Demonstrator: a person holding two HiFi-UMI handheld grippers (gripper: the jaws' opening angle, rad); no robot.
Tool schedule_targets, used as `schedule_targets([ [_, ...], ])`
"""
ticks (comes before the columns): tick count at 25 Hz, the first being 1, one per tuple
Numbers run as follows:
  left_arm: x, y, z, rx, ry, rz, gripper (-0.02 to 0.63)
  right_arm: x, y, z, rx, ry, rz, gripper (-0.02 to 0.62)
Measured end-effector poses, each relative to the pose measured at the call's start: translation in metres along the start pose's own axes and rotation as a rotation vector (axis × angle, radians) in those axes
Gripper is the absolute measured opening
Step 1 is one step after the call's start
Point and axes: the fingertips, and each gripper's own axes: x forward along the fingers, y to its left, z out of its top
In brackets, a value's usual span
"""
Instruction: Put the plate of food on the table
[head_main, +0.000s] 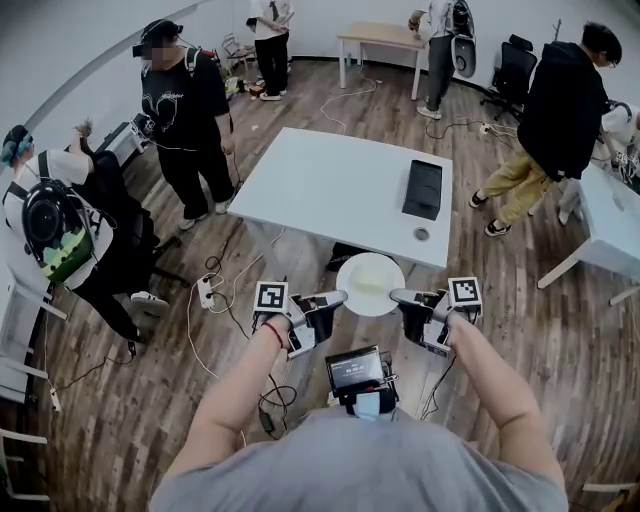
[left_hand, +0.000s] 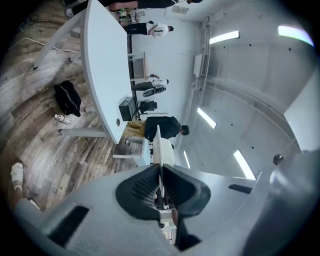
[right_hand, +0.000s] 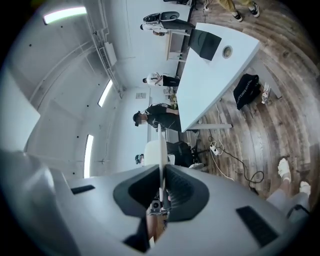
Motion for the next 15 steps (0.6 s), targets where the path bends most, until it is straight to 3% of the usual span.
schedule_targets([
  [15,0.036,0.017,0.101,-0.016,0.009,0.027,0.035,0.046,-0.006,0.098,-0.011,-0.013,-0.013,0.043],
])
